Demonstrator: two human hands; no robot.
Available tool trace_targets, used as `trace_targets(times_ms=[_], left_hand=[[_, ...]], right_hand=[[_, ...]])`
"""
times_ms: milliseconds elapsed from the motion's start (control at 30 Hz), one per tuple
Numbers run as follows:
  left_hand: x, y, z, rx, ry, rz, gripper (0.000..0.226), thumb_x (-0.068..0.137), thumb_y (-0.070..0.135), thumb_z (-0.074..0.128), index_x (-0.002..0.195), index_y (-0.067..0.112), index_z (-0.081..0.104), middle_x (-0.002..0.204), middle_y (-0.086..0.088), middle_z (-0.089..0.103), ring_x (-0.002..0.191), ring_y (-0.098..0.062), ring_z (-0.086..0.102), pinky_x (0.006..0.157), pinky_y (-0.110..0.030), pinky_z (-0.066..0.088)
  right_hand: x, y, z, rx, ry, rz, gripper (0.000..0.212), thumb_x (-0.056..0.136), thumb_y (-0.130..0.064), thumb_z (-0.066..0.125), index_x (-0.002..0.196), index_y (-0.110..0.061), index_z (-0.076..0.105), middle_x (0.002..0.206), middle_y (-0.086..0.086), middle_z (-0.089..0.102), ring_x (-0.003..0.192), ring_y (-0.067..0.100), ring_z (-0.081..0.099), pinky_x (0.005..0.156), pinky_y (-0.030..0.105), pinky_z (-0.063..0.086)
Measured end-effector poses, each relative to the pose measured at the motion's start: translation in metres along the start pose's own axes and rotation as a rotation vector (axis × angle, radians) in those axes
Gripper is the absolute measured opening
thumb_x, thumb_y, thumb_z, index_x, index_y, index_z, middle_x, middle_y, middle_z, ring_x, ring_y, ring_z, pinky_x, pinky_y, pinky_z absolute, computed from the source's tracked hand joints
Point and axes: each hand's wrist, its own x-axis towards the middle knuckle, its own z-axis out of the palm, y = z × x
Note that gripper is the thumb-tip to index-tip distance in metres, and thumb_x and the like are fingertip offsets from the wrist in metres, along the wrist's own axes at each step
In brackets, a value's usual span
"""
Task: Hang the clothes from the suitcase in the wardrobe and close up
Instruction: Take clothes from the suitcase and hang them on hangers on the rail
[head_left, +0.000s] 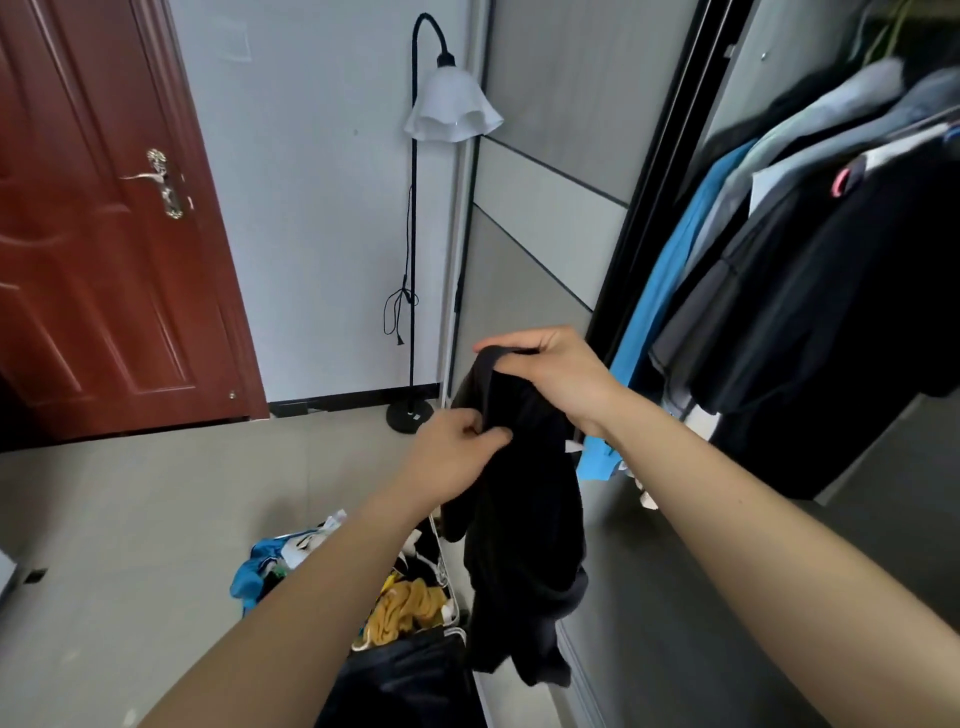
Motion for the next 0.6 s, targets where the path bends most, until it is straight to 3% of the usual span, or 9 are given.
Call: trace_targets(times_ms=[67,133,233,300,367,433,500,600], left_hand=[[0.009,0.009,0.008,-0.08,0.076,-0.063,0.047,0.088,0.041,0.056,0.082,-0.005,0.064,0.07,-0.011,0.063,0.075,-0.033,0.068,0.074,-0.048,0.058],[0.017,0.01,0.009,-0.165,0.104,-0.148,0.047,0.089,0.049,0.053,0.076,0.005,0.062,0.068,-0.007,0.058,0.068,-0.025,0.065,0.074,-0.047,0.057],[0.022,0.022,0.011,-0.303,0.109,-0.181,0.034,0.089,0.04,0.052,0.074,0.01,0.06,0.067,-0.006,0.054,0.061,-0.018,0.06,0.065,-0.043,0.059],[0.024,0.036,0.018,-0.398,0.144,-0.186,0.034,0.091,0.028,0.05,0.082,-0.001,0.066,0.07,-0.007,0.062,0.064,-0.019,0.065,0.058,-0.034,0.058],[0.025,0.051,0.021,-0.529,0.197,-0.195,0.031,0.093,0.019,0.045,0.092,0.001,0.069,0.077,-0.011,0.07,0.067,-0.024,0.07,0.056,-0.031,0.057],[0.028,0.06,0.018,-0.676,0.27,-0.205,0.03,0.095,0.012,0.039,0.093,0.0,0.066,0.077,-0.016,0.07,0.063,-0.025,0.071,0.054,-0.031,0.057],[0.03,0.06,0.009,-0.79,0.355,-0.228,0.027,0.096,0.011,0.037,0.09,-0.001,0.061,0.07,-0.015,0.066,0.056,-0.022,0.069,0.05,-0.029,0.057],[0.028,0.052,-0.001,-0.851,0.404,-0.268,0.026,0.096,0.01,0.036,0.085,0.001,0.058,0.068,-0.015,0.063,0.056,-0.024,0.066,0.048,-0.027,0.056]], right_hand=[[0.002,0.001,-0.018,0.012,0.018,0.058,0.032,0.081,0.011,0.065,0.105,-0.009,0.075,0.092,0.001,0.074,0.085,0.008,0.069,0.084,0.016,0.054],[0.003,0.006,-0.042,-0.043,0.016,0.113,0.046,0.073,0.018,0.064,0.107,-0.013,0.072,0.091,0.004,0.071,0.082,0.008,0.065,0.073,0.011,0.051],[0.006,0.028,-0.068,-0.561,0.069,0.062,0.052,0.071,0.017,0.058,0.109,-0.017,0.066,0.09,0.008,0.061,0.079,0.015,0.059,0.064,0.021,0.047],[0.009,0.054,-0.074,-0.966,0.152,-0.027,0.041,0.077,0.008,0.055,0.109,-0.016,0.062,0.094,0.003,0.055,0.083,0.023,0.059,0.065,0.029,0.045],[0.007,0.08,-0.077,-1.126,0.239,-0.014,0.026,0.083,-0.003,0.056,0.108,-0.013,0.059,0.103,0.004,0.051,0.091,0.03,0.058,0.068,0.035,0.046],[0.004,0.11,-0.082,-1.103,0.279,0.187,0.019,0.088,-0.017,0.058,0.106,-0.011,0.057,0.108,0.009,0.053,0.098,0.034,0.059,0.074,0.04,0.049],[-0.003,0.137,-0.084,-0.936,0.22,0.516,0.03,0.09,-0.032,0.059,0.108,-0.007,0.058,0.109,0.014,0.062,0.098,0.036,0.064,0.079,0.043,0.055],[-0.018,0.153,-0.072,-0.146,0.207,0.824,0.028,0.098,-0.019,0.052,0.115,0.002,0.057,0.103,0.022,0.068,0.083,0.034,0.069,0.073,0.048,0.06]])
